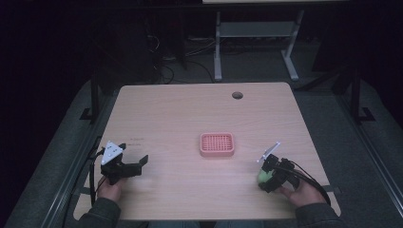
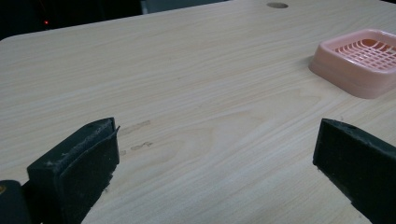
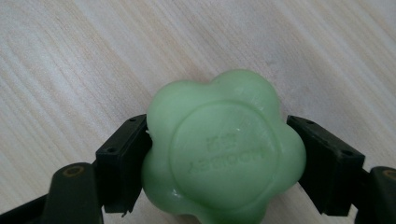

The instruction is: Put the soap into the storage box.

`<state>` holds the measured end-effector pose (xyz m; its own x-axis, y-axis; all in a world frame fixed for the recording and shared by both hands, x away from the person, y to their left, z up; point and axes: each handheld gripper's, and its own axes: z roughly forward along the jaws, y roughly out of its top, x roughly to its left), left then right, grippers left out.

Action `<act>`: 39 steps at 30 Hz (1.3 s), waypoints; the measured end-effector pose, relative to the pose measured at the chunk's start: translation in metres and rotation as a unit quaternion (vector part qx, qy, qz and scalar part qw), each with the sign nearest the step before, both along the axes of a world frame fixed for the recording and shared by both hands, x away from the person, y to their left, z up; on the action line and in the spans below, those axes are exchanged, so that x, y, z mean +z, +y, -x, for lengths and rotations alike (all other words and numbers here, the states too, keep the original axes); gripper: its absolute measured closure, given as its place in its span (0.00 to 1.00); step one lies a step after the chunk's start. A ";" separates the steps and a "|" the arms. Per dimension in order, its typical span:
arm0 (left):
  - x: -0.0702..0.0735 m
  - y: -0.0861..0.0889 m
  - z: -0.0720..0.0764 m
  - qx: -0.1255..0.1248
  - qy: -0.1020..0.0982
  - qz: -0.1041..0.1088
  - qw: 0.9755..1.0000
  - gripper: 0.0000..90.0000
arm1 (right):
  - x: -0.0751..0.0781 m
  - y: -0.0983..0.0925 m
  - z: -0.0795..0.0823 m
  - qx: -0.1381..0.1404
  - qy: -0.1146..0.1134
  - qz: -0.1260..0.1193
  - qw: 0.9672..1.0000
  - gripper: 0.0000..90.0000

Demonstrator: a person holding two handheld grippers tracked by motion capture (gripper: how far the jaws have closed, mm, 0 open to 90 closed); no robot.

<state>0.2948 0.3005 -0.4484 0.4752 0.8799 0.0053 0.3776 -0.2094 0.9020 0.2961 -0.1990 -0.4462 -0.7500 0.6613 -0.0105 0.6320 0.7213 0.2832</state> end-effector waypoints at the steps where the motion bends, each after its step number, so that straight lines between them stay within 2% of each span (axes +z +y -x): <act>1: 0.000 0.000 0.000 0.000 0.000 0.000 1.000 0.00 | 0.000 0.000 0.000 0.000 0.000 0.001 1.000 0.27; 11: 0.000 0.000 0.000 0.000 0.000 0.000 1.000 0.00 | 0.001 0.000 0.001 0.009 -0.007 -0.001 1.000 0.28; 20: 0.000 0.000 0.000 0.000 0.000 0.000 1.000 0.00 | 0.008 -0.001 0.003 0.013 -0.010 -0.012 1.000 0.28; 22: 0.000 0.000 0.000 0.000 -0.001 -0.001 1.000 0.00 | 0.009 0.000 0.004 0.017 -0.013 -0.007 1.000 0.28; 24: 0.000 0.000 0.000 0.000 -0.002 0.001 1.000 0.00 | 0.009 -0.001 0.003 0.023 -0.005 -0.006 1.000 0.29; 30: 0.000 0.000 0.000 0.000 -0.002 0.000 1.000 0.00 | 0.005 -0.003 0.004 0.026 -0.002 0.001 1.000 0.29; 39: 0.000 0.000 0.000 0.001 -0.003 0.001 1.000 0.00 | 0.007 -0.006 0.003 0.018 0.000 -0.016 1.000 0.29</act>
